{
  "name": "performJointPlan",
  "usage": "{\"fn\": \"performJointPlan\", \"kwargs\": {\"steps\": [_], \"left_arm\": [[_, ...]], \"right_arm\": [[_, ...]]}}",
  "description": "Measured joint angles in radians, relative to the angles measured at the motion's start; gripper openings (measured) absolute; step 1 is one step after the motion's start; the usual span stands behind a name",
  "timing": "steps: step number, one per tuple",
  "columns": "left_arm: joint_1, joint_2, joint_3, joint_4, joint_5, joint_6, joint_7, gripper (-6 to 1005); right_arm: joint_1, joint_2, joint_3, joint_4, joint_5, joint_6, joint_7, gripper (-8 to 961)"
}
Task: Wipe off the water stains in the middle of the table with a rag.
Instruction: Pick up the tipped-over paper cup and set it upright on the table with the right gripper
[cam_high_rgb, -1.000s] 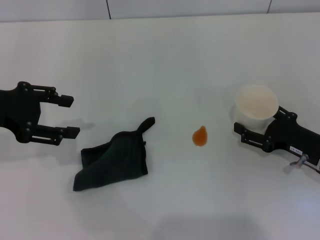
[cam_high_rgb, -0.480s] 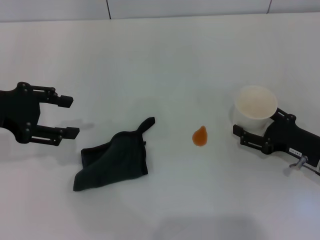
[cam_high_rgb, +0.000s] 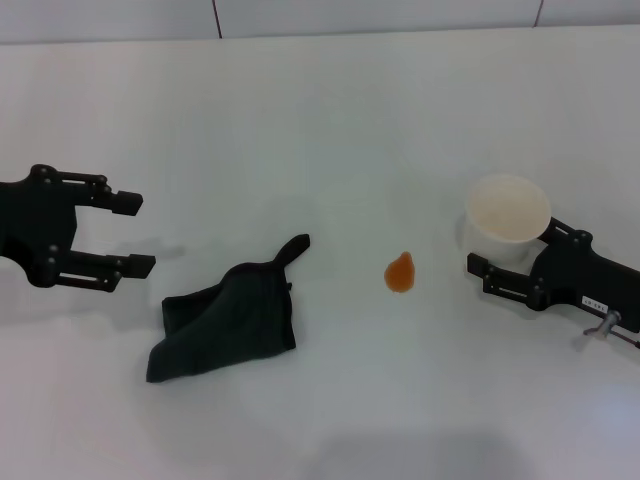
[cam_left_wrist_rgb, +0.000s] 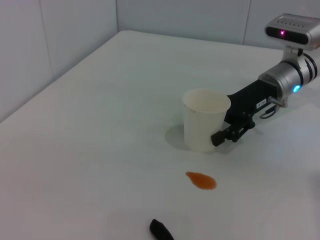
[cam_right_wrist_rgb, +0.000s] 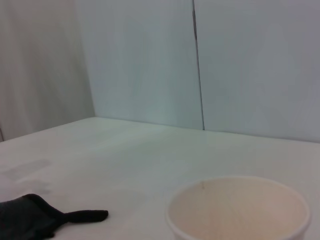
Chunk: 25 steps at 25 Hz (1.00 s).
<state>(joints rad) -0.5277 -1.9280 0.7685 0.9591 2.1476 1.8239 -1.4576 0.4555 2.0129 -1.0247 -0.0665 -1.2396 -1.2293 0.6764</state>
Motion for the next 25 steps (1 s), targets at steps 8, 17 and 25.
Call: {"fn": "performJointPlan", "kwargs": {"steps": [8,17,25], "left_arm": [[0.001,0.003,-0.003,0.0,0.0,0.0,0.0,741],[0.002,0.004,-0.003,-0.002,0.0,-0.001,0.0,741],[0.004,0.005,-0.003,-0.002,0.0,-0.002,0.0,741]], "right_arm": [[-0.025,-0.008,-0.024,-0.081,-0.035,0.005,0.056,875],[-0.114,-0.011,-0.023,-0.305,-0.175,0.025,0.218,875],[-0.162,-0.029,-0.023,-0.429,-0.235,0.015,0.304,875]]}}
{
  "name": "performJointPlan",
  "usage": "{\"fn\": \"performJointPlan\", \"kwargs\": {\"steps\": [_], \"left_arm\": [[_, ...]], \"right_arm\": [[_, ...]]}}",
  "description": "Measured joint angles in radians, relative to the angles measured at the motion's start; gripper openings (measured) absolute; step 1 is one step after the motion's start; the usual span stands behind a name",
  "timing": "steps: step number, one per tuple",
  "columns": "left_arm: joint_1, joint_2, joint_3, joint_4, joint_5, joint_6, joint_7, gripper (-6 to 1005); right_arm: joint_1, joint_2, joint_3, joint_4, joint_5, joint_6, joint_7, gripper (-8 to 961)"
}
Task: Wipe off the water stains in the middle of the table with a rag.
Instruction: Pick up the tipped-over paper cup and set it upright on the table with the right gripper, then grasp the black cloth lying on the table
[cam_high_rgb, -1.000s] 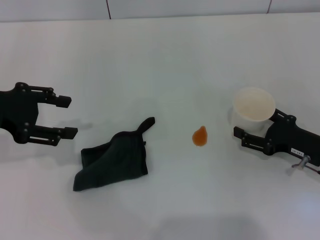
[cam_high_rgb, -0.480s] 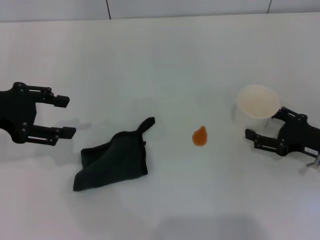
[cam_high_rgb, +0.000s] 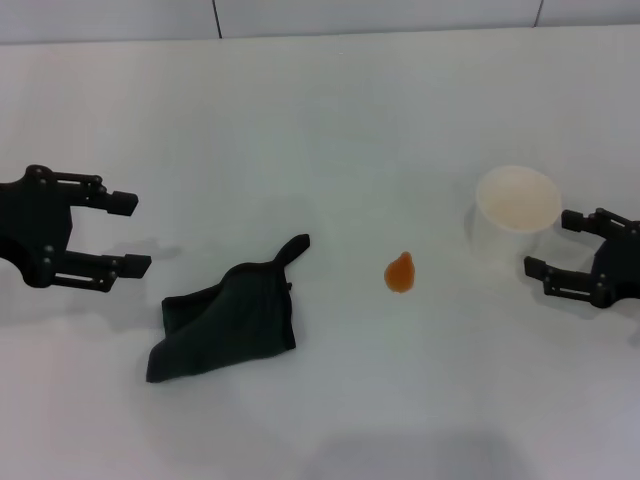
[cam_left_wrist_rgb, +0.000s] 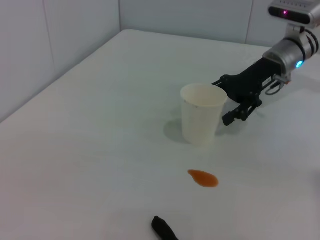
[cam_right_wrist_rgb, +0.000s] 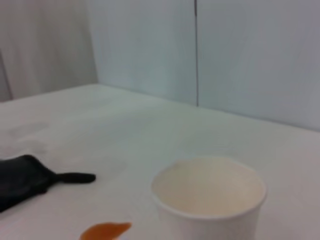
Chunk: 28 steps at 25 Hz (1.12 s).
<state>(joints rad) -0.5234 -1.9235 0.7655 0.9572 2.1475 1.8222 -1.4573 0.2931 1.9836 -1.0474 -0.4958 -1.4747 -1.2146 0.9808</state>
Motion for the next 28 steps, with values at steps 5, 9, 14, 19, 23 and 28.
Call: {"fn": "performJointPlan", "kwargs": {"steps": [5,9,14,19,23,28], "left_arm": [[0.002,0.0,0.0,0.0,0.0,0.0,-0.002,741],[0.007,0.0,-0.001,0.001,0.0,0.0,-0.005,741],[0.01,0.0,-0.002,0.004,0.006,0.0,-0.017,741],[0.001,0.0,-0.002,0.006,0.011,-0.002,-0.036,741],[-0.001,0.0,-0.002,0.007,0.011,-0.004,-0.041,741],[-0.005,-0.008,0.0,0.008,0.005,-0.025,-0.055,740]], "right_arm": [[-0.012,-0.009,0.008,-0.106,-0.12,-0.007,0.109,875],[-0.028,-0.026,0.009,-0.169,-0.13,-0.051,0.137,874],[-0.037,-0.058,0.025,-0.268,-0.177,-0.127,0.235,874],[-0.025,-0.059,0.149,-0.421,-0.36,-0.266,0.378,874],[0.004,-0.063,0.216,-0.489,-0.408,-0.367,0.427,874],[0.089,-0.094,0.218,-0.55,-0.49,-0.464,0.559,874]]}}
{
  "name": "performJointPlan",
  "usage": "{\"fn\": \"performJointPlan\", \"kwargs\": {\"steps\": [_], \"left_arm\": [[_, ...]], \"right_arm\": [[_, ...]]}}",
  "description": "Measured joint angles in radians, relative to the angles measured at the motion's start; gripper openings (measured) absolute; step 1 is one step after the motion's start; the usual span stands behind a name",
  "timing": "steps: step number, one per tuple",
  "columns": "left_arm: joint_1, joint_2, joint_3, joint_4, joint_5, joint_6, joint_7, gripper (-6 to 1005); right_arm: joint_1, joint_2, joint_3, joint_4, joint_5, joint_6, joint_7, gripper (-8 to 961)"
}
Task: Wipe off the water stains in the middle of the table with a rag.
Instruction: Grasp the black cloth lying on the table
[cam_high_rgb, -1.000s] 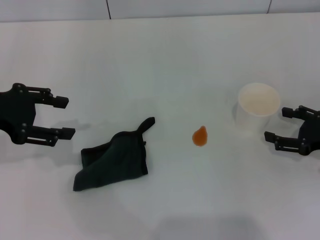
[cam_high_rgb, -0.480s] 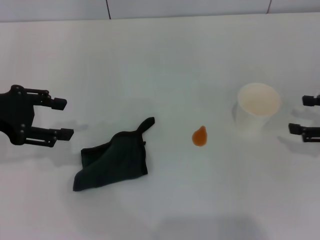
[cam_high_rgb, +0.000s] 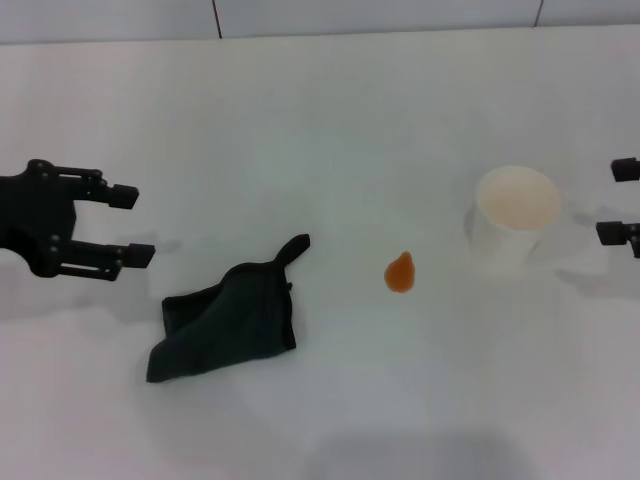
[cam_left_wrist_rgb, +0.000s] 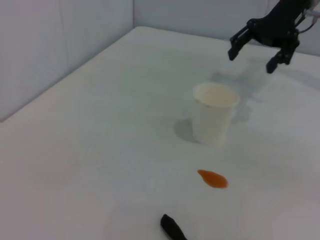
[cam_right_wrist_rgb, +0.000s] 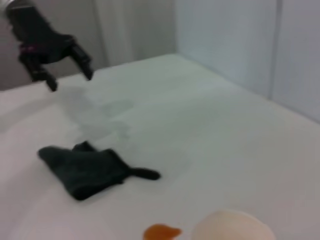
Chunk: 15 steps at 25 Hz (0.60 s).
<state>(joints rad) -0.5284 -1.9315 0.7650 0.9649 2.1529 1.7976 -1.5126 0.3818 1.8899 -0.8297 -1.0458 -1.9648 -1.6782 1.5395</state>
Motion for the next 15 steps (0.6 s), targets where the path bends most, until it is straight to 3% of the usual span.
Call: {"fn": "performJointPlan", "kwargs": {"steps": [3,9,15], "left_arm": [[-0.01,-0.011,0.005,0.0,0.006,-0.004,-0.008,740],[-0.022,-0.036,0.01,0.0,0.011,-0.005,-0.023,740],[-0.057,-0.038,0.051,0.023,0.09,-0.002,-0.113,740]], "right_arm": [[0.064,-0.003,-0.003,-0.037,-0.071,-0.039,0.057,874],[0.118,0.018,-0.017,-0.092,-0.131,-0.044,0.08,874],[0.143,0.02,-0.025,-0.093,-0.141,-0.045,0.082,874]]}}
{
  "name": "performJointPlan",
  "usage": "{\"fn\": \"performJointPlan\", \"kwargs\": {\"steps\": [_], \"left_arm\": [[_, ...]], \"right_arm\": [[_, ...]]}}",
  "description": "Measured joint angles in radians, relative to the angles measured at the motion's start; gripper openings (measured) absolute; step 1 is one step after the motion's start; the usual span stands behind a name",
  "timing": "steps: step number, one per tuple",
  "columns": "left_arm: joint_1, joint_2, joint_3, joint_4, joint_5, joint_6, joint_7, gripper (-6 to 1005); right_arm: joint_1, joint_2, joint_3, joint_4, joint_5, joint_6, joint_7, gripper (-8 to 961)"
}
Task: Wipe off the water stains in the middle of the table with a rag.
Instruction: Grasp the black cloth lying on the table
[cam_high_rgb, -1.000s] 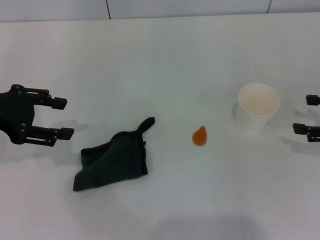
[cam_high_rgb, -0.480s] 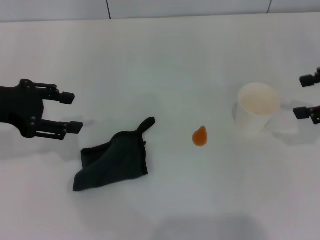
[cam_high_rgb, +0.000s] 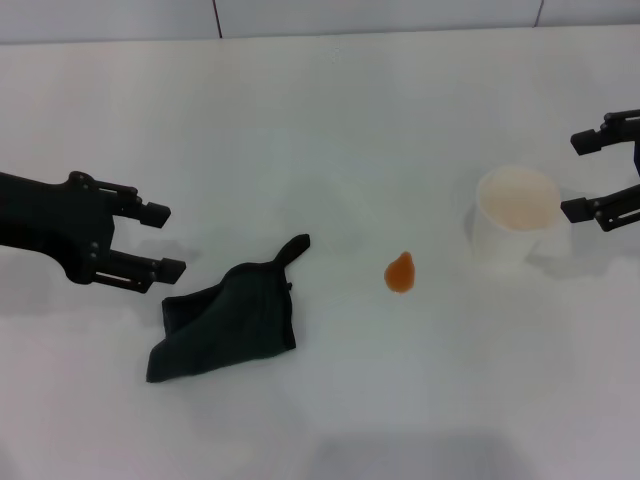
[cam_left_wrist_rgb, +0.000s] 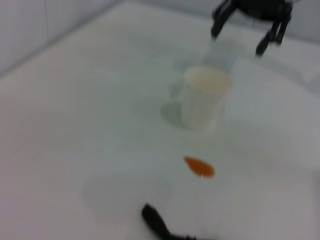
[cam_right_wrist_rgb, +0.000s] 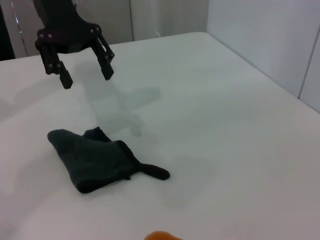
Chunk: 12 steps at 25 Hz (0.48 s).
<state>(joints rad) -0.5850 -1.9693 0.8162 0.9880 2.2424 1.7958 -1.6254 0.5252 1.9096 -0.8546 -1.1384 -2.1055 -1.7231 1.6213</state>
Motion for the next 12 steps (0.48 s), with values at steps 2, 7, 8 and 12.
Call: {"fn": "performJointPlan", "kwargs": {"steps": [2,7,8,12], "left_arm": [[-0.017,0.001,0.024,0.023,0.039,0.0,-0.045,740],[-0.081,-0.007,0.072,0.072,0.169,0.002,-0.168,740],[-0.092,-0.013,0.085,0.075,0.199,0.0,-0.187,740],[-0.127,-0.062,0.101,0.079,0.317,-0.018,-0.211,740]], "right_arm": [[0.006,0.0,-0.001,0.0,-0.005,0.0,0.0,874],[0.015,-0.001,-0.023,-0.002,-0.011,-0.001,0.001,874],[0.016,-0.001,-0.026,-0.002,-0.013,-0.001,0.001,874],[0.019,0.001,-0.034,0.0,-0.022,0.0,-0.003,874]]}}
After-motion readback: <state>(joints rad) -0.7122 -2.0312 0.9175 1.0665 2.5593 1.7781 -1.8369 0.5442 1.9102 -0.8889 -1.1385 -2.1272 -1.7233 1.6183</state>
